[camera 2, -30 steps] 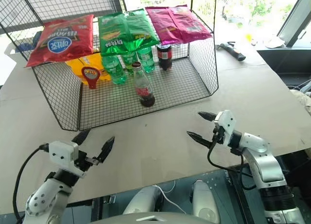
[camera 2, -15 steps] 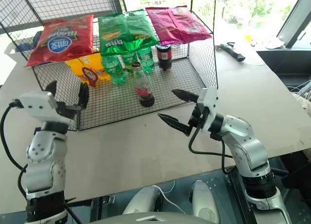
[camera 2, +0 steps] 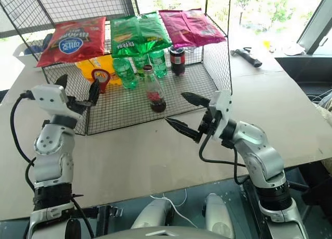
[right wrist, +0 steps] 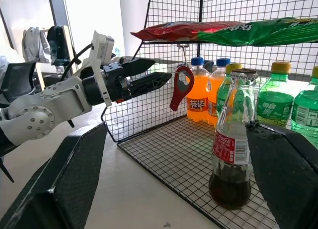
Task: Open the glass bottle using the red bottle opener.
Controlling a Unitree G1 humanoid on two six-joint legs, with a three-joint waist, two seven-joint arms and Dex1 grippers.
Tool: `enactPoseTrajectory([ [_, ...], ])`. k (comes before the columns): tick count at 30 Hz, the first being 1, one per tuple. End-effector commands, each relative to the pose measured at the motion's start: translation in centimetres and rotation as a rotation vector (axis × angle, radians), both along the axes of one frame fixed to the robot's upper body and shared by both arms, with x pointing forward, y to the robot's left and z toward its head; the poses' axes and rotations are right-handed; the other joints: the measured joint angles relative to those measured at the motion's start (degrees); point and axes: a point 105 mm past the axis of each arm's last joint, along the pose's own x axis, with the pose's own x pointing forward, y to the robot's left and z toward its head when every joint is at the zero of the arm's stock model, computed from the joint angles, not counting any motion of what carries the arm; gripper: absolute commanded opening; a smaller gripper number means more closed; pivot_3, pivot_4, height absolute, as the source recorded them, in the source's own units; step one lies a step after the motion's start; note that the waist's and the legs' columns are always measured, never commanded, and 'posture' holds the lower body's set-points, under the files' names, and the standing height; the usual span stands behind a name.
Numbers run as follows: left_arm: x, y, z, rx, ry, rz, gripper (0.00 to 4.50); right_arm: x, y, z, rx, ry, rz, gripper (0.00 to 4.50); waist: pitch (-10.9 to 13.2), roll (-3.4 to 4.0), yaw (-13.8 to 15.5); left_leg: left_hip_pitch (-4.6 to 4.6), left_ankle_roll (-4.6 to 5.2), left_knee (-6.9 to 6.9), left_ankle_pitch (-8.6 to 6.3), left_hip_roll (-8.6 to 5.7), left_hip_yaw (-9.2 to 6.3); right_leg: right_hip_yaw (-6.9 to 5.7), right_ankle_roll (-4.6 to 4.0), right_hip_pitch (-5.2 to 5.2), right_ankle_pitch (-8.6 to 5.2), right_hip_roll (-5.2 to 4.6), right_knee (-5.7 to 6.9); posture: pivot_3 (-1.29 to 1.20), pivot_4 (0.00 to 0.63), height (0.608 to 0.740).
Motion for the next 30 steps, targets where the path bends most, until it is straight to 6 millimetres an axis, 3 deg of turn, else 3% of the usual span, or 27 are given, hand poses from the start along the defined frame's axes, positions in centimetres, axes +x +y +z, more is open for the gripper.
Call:
enactPoseTrajectory([
  [1,1.2,0.2,-0.4,-0.004,0.031,-0.006,4.5,-0.7,0.5,1.5,0.022,-0.069,0.033,4.48,-0.02,0.0,0.46,0.0,-0.04,0.0,0.02,0.01,-0.01,-0.02,-0.01,0.0,0.01,0.01,0.01,0.0,0.15,0.739],
  [9,-0.2,-1.8,0.9,-0.039,-0.053,-0.067,4.5,-0.5,0.4,1.1,0.011,-0.071,0.017,4.48,-0.09,-0.08,0.49,-0.06,-0.25,0.0,0.16,0.02,-0.19,-0.17,-0.07,0.03,0.05,0.0,-0.02,0.0,0.15,0.739],
  [16,-1.3,-2.1,0.7,-0.072,-0.058,-0.04,4.5,-0.5,0.4,0.6,0.0,-0.066,0.01,4.48,-0.1,-0.15,0.19,-0.48,-0.12,-0.04,0.05,0.01,-0.18,0.11,-0.08,-0.5,0.05,-0.02,-0.14,0.0,0.15,0.739],
  [30,2.5,-2.4,-0.8,-0.057,0.016,-0.018,4.5,-0.4,0.5,0.9,-0.006,-0.082,0.009,4.48,-0.09,-0.16,0.24,-0.48,-0.09,-0.04,0.02,-0.01,-0.05,0.15,-0.07,-0.52,0.05,-0.01,-0.12,0.0,0.15,0.739],
])
